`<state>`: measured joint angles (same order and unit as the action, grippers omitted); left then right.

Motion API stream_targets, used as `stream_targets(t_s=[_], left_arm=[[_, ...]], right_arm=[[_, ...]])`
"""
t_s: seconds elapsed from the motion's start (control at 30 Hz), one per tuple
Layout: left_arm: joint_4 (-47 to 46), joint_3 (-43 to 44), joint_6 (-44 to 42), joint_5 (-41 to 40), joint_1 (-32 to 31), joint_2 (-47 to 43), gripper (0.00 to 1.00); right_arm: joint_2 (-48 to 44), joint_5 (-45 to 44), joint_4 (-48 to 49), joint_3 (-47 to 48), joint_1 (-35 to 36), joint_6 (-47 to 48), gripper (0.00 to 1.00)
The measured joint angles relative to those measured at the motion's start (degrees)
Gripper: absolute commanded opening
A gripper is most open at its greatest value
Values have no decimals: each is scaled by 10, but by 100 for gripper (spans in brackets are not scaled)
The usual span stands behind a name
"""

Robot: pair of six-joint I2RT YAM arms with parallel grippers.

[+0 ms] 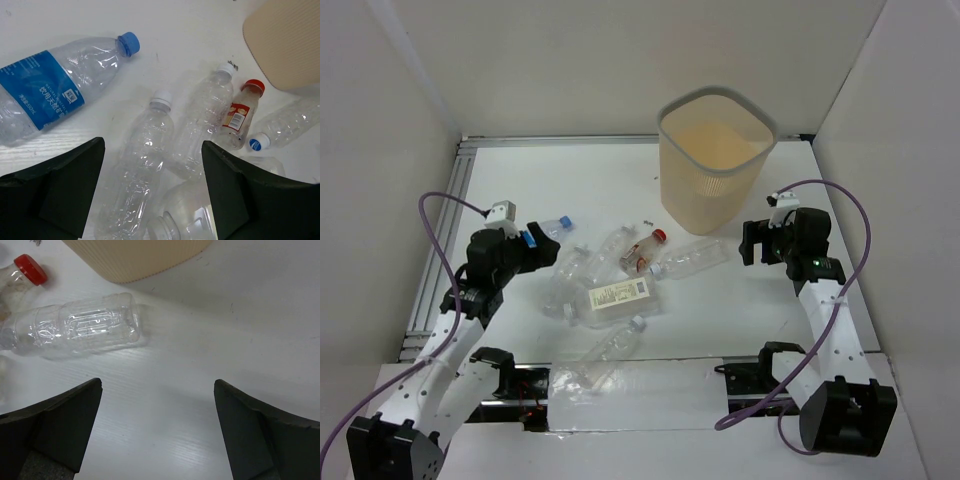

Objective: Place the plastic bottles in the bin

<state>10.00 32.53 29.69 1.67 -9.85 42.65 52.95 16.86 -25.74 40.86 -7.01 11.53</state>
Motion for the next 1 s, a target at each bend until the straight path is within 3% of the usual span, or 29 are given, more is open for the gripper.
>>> stream_targets(t_s=[0.37,0.6,0.77,0.83,0.9,0.93,1.0], left_arm=[[27,7,3,-10,0,15,91],[42,13,5,-13,0,10,100],[55,26,5,-1,0,10,100],[63,36,5,10,-2,11,100],[70,50,3,24,-7,13,100],[73,58,3,31,-11,17,100],[78,77,1,46,-21,28,100]], right_arm=[[-10,103,-20,0,-4,84,100],[-10,146,-56,3,-9,163,100],[-34,232,-139,7,-9,317,53],[-56,256,-163,7,-9,381,64],[-80,272,-182,7,-4,451,92],[-87,277,-189,7,0,475,98],[-97,287,-199,7,13,536,100]])
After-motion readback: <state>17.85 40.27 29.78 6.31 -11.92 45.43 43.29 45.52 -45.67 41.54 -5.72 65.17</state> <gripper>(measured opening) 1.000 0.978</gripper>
